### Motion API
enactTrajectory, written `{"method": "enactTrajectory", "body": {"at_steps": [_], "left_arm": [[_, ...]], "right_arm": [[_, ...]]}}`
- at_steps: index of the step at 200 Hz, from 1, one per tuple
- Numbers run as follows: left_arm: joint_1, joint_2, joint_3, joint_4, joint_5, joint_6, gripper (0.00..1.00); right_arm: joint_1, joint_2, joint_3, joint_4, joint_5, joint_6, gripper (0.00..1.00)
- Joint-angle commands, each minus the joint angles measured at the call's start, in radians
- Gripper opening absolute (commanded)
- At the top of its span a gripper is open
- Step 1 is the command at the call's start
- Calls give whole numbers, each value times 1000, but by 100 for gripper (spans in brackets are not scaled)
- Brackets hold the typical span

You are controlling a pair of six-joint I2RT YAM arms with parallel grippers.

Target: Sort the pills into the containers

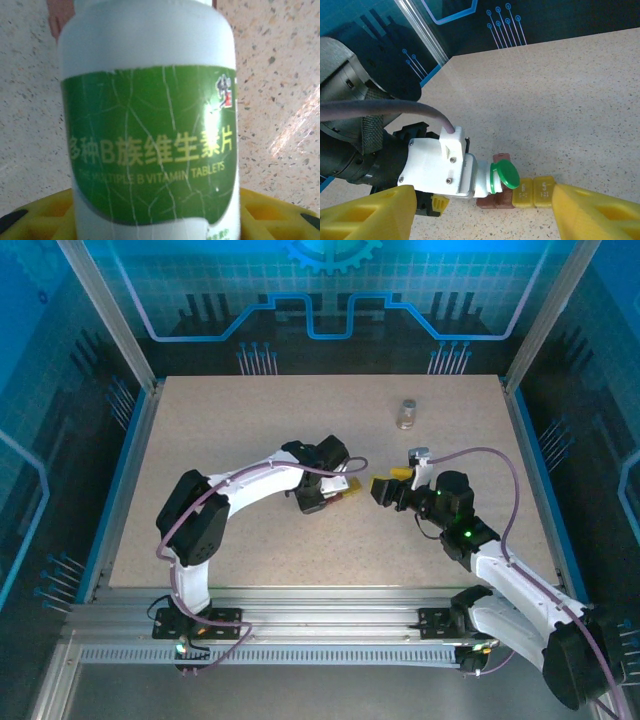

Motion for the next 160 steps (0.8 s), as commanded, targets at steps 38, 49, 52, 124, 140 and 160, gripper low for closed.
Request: {"method": "enactTrajectory", "body": {"at_steps": [38,49,52,124,140,160], "left_arm": [[-10,50,40,-64,-10,-5,0],[-11,61,46,-72,-25,0,0],[-10,64,49,-73,-28,1,0],[-17,103,89,-143,-76,21,0],[-19,113,101,-163,-98,31,0],[-26,131,120,-183,-104,41,0]], "right_arm": [[-16,-13,-14,32,-13,12,73],[-17,-13,-14,32,-12,12,73],[-16,-14,-15,32,-12,12,73],[-16,-22,-15,33,-18,16,73],[-16,-25,-15,33,-18,17,73],[-16,-29,-15,31,-20,16,74]]}}
